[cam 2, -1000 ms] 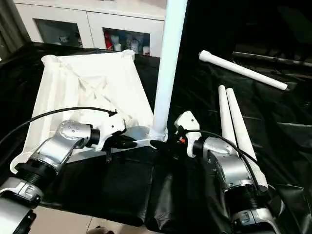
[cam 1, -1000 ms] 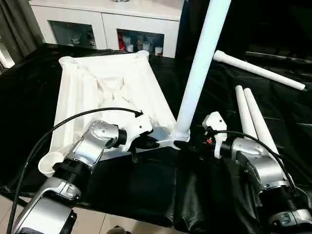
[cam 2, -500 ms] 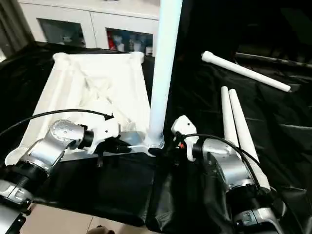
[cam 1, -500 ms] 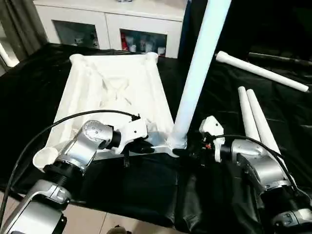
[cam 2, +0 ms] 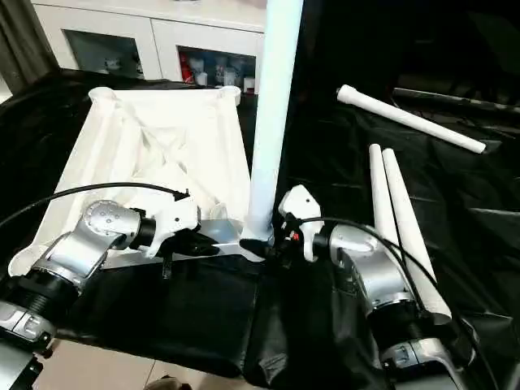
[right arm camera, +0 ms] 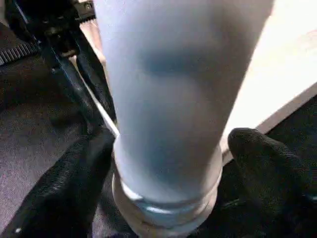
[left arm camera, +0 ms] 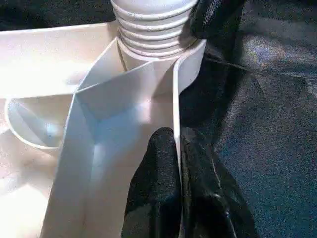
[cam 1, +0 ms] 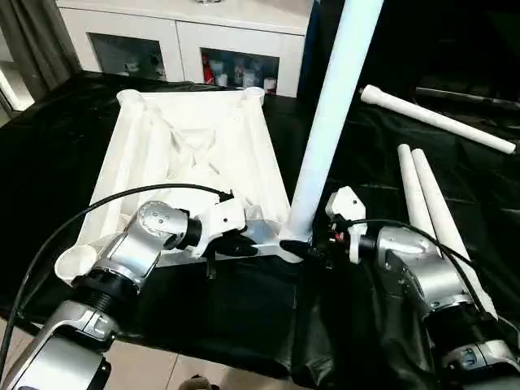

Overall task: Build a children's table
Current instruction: Rotate leg to tighten

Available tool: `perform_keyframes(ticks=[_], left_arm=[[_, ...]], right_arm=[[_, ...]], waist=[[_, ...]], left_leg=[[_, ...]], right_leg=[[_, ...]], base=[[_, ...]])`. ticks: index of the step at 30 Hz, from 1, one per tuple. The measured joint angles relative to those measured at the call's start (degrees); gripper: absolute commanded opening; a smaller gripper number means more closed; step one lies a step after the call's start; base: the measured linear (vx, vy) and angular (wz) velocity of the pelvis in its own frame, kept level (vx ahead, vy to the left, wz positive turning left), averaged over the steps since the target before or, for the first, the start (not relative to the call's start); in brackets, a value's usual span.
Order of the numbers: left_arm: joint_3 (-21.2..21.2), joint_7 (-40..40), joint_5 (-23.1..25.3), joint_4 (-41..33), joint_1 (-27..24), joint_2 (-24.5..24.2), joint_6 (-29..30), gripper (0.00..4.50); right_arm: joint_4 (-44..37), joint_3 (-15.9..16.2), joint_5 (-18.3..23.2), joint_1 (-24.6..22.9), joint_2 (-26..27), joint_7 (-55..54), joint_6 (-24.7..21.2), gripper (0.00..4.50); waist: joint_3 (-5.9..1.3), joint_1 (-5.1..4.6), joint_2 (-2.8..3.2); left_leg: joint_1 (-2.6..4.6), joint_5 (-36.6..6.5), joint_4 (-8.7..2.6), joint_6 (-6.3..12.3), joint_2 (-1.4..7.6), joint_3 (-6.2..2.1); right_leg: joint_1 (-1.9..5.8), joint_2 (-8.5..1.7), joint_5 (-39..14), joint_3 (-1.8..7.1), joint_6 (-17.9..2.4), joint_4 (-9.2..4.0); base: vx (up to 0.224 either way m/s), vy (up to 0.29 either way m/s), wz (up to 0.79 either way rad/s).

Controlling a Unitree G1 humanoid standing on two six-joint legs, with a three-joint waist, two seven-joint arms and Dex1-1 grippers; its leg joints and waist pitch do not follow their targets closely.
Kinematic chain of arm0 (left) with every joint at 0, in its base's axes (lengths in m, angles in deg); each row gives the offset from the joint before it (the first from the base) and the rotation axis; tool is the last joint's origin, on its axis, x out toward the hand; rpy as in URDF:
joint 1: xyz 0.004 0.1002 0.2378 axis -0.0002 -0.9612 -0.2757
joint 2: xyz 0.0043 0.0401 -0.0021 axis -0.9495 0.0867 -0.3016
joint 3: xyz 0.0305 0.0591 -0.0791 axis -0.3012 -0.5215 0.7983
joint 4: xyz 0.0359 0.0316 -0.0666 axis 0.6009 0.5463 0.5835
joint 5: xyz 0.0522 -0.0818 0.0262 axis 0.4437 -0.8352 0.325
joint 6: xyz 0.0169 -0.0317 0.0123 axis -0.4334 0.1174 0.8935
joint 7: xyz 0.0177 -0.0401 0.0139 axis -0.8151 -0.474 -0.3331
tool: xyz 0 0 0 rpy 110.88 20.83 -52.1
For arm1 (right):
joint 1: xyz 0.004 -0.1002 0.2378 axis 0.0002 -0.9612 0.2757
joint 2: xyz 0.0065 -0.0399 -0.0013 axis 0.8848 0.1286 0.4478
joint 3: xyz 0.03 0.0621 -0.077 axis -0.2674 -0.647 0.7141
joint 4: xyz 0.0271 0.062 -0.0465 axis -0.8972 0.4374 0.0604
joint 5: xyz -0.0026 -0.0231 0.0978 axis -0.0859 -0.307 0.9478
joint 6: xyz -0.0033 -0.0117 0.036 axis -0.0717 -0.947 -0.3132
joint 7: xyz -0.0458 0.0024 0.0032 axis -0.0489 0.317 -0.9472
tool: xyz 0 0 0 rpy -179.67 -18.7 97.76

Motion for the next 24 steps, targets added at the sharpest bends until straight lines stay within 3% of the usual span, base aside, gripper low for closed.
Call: perform_keyframes(ticks=[10, 17, 20, 24], left_arm=[[0.07, 0.04, 0.0, -0.11, -0.12, -0.09, 0.07, 0.0], [0.09, 1.18, 0.13, 0.12, -0.13, 0.18, 0.29, 0.0], [0.9, 5.1, 0.6, 2.44, 0.72, 2.05, 1.91, 0.0], [2.15, 14.23, 1.53, 7.64, 4.18, 7.8, 6.23, 0.0]], right_arm=[[0.81, 0.31, -0.06, 0.03, 0.15, 0.59, 1.5, 2.89], [2.06, 0.19, -0.09, 0.18, 0.55, -0.12, 2.27, 2.74], [5.06, -0.83, -0.63, 1.35, 3.18, -6.52, 2.14, 2.72], [10.25, -4.84, -1.37, 4.18, 8.96, -22.06, 0.4, 2.72]], waist=[[0.0, 0.0, -0.01], [-0.02, -0.02, -0.03], [-0.04, -0.52, -0.08], [0.02, -1.4, -0.23]], left_leg=[[0.0, 0.0, 0.01, 0.0, 0.0, 0.0], [0.07, 0.0, 0.01, 0.0, 0.0, 0.0], [0.43, 0.01, 0.05, -0.01, 0.0, 0.0], [0.58, 0.16, 0.06, -0.25, 0.0, -0.03]], right_leg=[[0.01, 0.0, 0.0, 0.0, 0.0, 0.0], [0.07, 0.0, 0.0, 0.01, 0.0, 0.01], [0.38, 0.0, 0.03, 0.03, -0.05, 0.08], [0.48, -0.03, -0.06, 0.0, 0.11, 0.01]], base=[[0.0, 0.0, 0.0], [0.0, 0.0, 0.0], [0.0, 0.0, 0.0], [0.0, 0.0, 0.0]])
